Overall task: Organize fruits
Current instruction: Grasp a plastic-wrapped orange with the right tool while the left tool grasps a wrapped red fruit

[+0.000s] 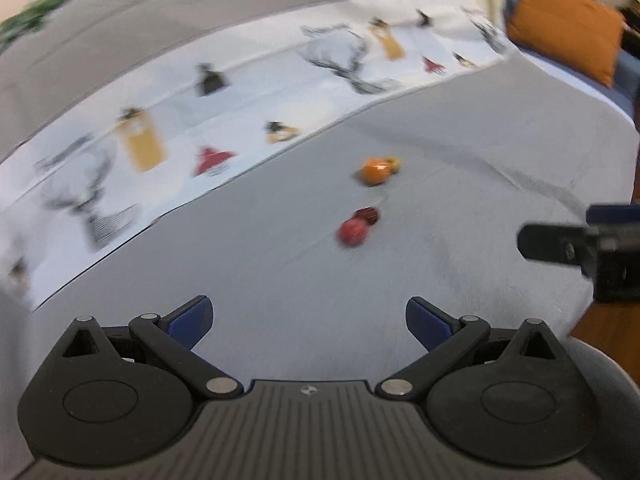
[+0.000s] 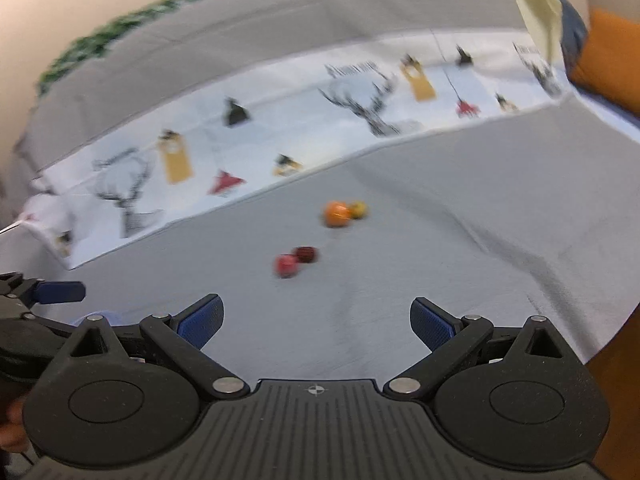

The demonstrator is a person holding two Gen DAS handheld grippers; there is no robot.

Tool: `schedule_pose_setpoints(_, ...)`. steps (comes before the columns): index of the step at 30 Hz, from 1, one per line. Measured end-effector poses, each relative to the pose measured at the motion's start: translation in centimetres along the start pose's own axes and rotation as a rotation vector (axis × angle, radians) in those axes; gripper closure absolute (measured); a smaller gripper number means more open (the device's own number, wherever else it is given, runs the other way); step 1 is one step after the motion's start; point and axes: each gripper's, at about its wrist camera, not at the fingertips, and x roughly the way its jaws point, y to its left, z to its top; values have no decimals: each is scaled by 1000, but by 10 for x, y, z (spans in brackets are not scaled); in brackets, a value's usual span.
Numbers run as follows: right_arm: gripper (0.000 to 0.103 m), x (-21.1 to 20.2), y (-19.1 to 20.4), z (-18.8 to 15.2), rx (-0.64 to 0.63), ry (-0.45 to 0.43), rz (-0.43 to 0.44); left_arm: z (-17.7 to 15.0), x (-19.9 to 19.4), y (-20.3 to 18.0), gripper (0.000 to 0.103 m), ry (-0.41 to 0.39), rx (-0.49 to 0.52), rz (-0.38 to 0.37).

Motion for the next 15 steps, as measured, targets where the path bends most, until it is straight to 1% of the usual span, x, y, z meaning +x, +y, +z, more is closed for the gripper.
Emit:
schedule_pose_setpoints(3,4,52,-18,19,49,45,-25,15,59,-5,0,39,32,-42)
schedule_pose_setpoints(5,4,92,-30,33,82,73,-20,25,95,-5,0,49,30,-80)
schedule_pose_setpoints(7,4,133,-39,46,113,94,-28,34,123,-3,0,51,37,-98)
schedule_pose_setpoints(11,4,211,-46,64,103,148,-25,46,166,-4,0,55,46,-152)
schedule_pose_setpoints(13,5,245,-46,70,88,178,-15,48,178,-5,1,44,52,-174)
schedule_pose_setpoints(14,6,259,-45,73,89,195,-10,49,182,-6,9,29,62,-181)
schedule_pose_setpoints(15,3,272,-43,74,91,201,-6,49,184,-7,23,16,77,-189)
